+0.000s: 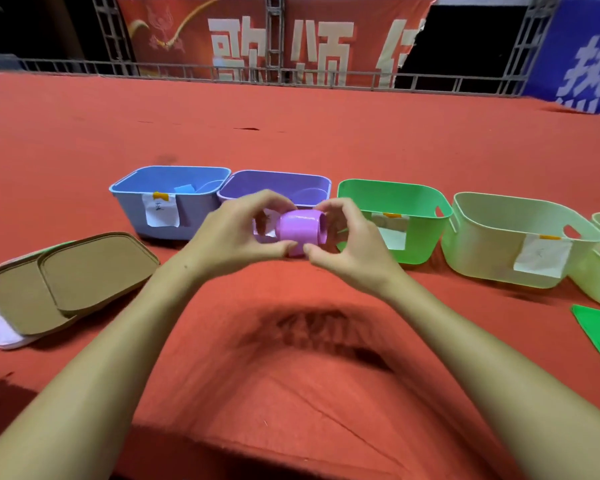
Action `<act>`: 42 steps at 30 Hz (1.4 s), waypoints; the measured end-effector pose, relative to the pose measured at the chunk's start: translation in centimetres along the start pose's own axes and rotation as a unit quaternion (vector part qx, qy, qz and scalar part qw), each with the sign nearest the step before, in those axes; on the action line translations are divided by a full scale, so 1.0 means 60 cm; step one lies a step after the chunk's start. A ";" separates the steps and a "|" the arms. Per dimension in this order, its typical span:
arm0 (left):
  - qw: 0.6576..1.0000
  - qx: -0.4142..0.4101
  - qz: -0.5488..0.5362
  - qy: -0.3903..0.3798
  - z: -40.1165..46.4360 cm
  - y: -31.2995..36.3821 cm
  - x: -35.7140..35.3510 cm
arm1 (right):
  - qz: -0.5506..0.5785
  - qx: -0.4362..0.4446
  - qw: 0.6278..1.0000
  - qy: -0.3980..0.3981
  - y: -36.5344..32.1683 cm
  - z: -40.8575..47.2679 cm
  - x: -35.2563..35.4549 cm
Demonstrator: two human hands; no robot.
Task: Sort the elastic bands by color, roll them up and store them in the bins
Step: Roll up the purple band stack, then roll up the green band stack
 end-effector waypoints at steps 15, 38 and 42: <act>0.992 0.080 0.096 -0.011 0.242 -0.205 0.041 | -0.104 -0.091 0.988 -0.066 0.139 0.284 -0.090; 0.977 0.182 0.033 -0.104 0.211 -0.231 0.014 | -0.144 -0.091 0.968 -0.183 0.142 0.263 -0.126; 0.984 0.159 -0.005 -0.078 0.185 -0.158 0.007 | -0.086 -0.083 0.987 -0.106 0.127 0.207 -0.053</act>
Point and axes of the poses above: each hand's wrist, its own z-axis towards the middle knuckle, its own x-axis out of the back of the hand, y = z × x, the point moved 10 cm from there along z, towards the middle knuckle, and after that the axes turned 14 degrees about -z, right-handed, at the moved point
